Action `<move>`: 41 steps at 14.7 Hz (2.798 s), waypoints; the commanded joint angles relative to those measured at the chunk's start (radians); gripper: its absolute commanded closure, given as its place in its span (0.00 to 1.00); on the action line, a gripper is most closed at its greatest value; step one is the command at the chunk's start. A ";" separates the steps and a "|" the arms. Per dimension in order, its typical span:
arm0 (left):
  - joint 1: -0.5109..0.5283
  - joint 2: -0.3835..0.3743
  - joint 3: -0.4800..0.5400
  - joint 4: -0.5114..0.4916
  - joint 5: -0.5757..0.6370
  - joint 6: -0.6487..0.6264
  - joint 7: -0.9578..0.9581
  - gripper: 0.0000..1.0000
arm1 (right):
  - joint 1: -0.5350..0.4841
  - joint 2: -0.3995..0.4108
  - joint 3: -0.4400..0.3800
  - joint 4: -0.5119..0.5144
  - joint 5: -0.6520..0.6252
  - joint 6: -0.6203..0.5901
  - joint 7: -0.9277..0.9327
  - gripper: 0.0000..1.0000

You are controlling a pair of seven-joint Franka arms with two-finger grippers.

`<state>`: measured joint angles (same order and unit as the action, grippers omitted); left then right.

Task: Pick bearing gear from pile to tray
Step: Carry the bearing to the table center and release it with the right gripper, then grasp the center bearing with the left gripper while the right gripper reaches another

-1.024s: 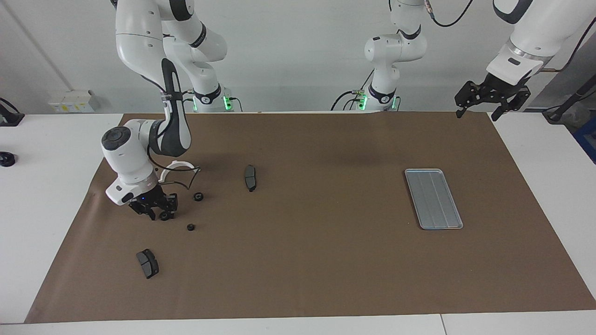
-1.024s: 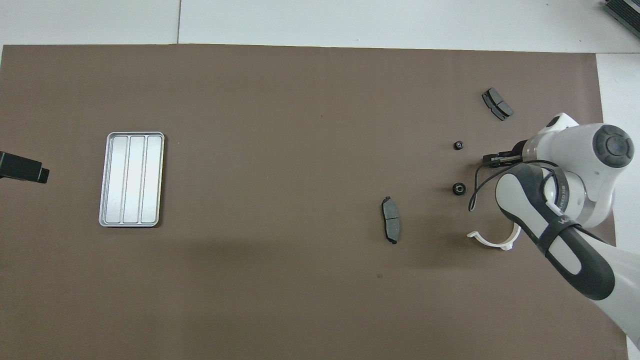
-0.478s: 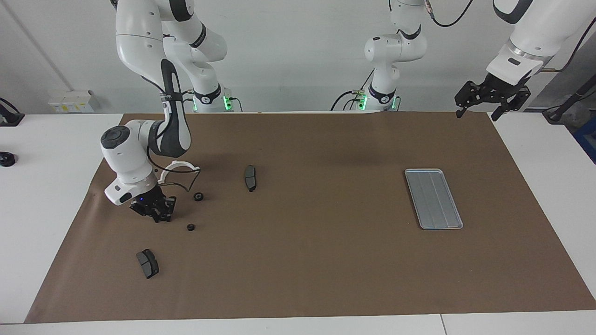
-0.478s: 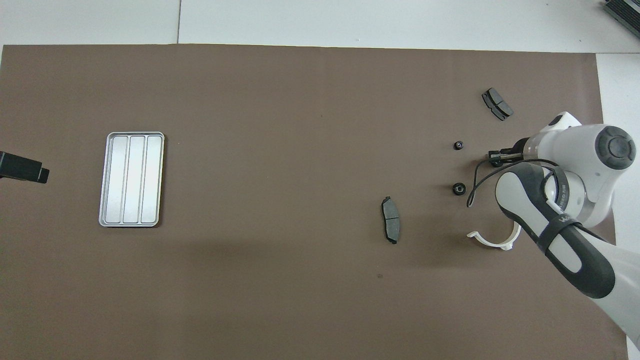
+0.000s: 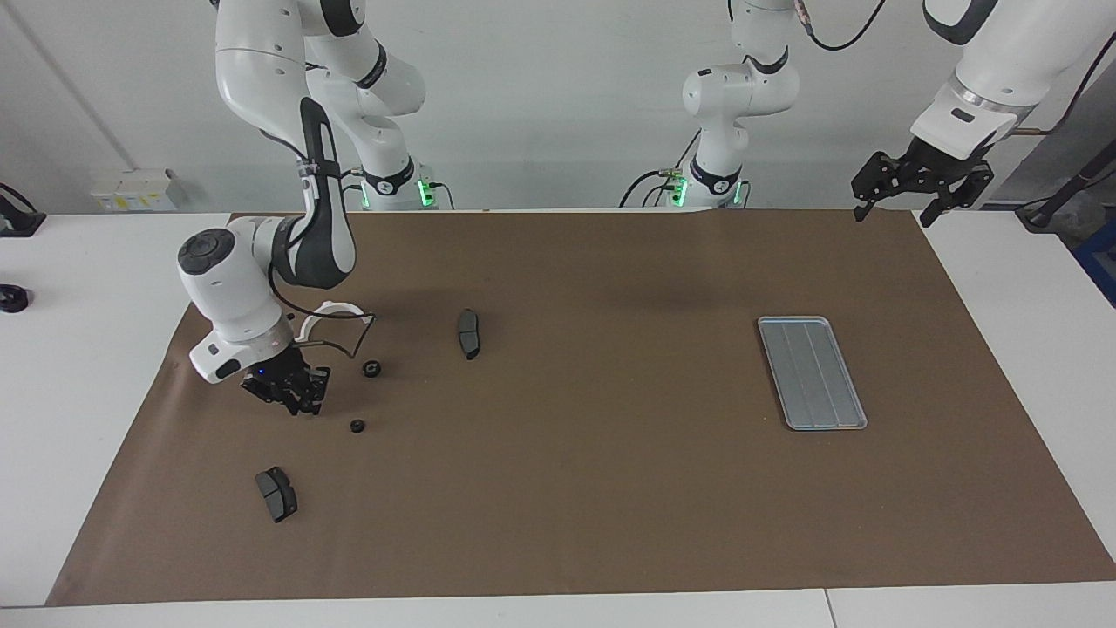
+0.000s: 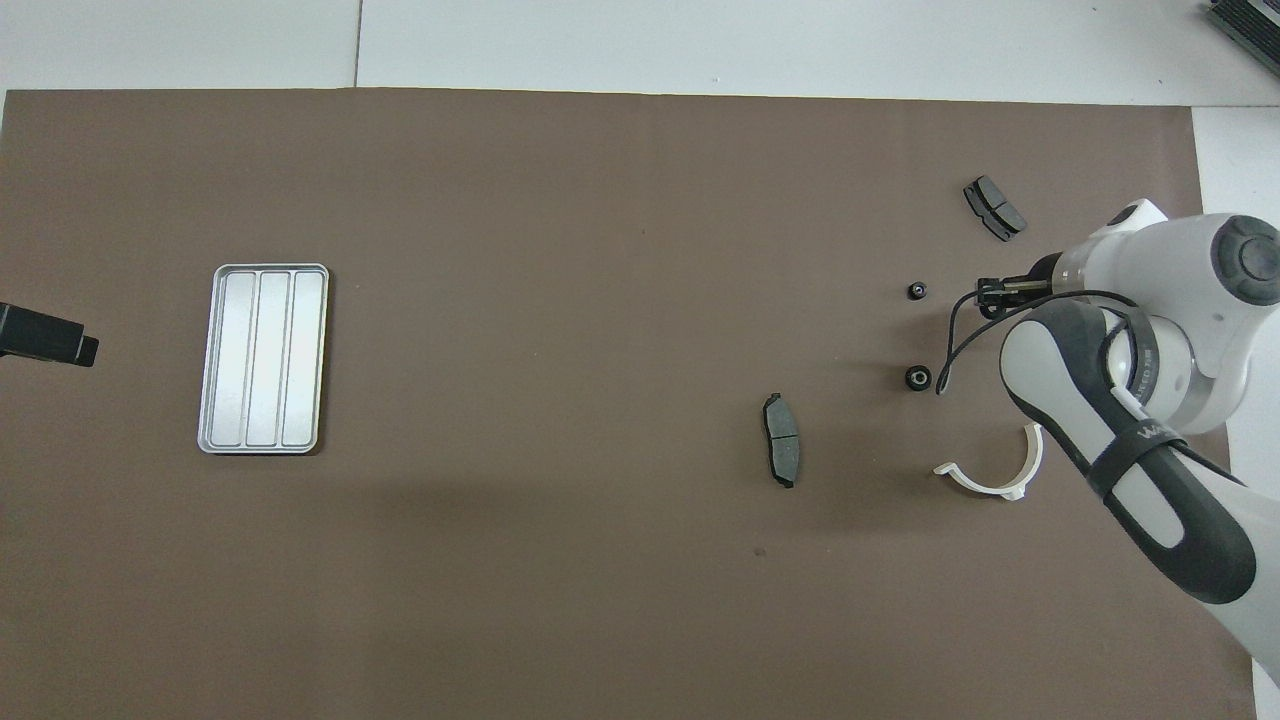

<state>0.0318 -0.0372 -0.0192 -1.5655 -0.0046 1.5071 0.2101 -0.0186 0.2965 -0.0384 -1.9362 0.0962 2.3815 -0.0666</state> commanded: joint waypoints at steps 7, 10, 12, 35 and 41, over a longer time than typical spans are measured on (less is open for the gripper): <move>0.013 -0.027 -0.011 -0.030 0.014 0.007 0.000 0.00 | 0.340 -0.047 0.040 0.144 -0.018 -0.142 0.597 1.00; 0.013 -0.027 -0.011 -0.031 0.014 0.007 0.000 0.00 | 0.468 0.059 0.040 0.273 -0.016 -0.139 0.788 1.00; 0.013 -0.027 -0.010 -0.030 0.014 0.007 0.000 0.00 | 0.509 0.096 0.040 0.307 -0.021 -0.099 0.866 1.00; -0.297 0.141 -0.018 -0.173 0.009 0.448 -0.311 0.00 | 0.309 -0.062 0.029 0.070 -0.247 -0.131 0.650 0.00; -0.444 0.255 -0.016 -0.245 0.014 0.705 -0.428 0.00 | 0.163 -0.140 0.029 -0.145 -0.113 -0.079 0.051 0.00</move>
<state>-0.3710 0.1937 -0.0528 -1.7706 -0.0049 2.1340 -0.1723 0.1940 0.2187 -0.0256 -1.9670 -0.0836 2.2512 0.1752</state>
